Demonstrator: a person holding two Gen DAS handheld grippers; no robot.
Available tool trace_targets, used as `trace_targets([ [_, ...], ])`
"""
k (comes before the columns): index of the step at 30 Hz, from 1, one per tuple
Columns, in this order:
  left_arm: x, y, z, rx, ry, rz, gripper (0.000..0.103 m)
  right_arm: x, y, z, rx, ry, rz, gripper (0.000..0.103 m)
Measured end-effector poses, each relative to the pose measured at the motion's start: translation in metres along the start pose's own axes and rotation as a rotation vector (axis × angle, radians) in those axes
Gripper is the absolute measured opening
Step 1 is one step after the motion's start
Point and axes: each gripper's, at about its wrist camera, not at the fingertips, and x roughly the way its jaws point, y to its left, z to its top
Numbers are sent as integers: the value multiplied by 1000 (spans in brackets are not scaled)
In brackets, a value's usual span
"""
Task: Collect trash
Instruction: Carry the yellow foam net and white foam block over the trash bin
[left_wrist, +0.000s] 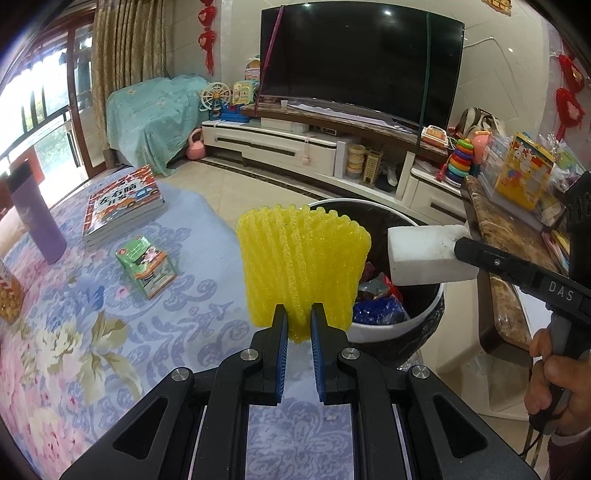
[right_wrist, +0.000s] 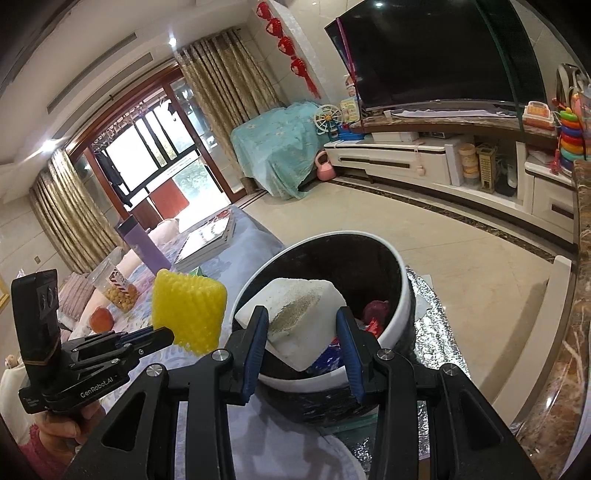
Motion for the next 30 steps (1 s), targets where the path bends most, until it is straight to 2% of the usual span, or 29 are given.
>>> trace_targets([
  [30, 52, -29, 37, 55, 45, -1, 11, 9, -20, 22, -14, 14, -35, 39],
])
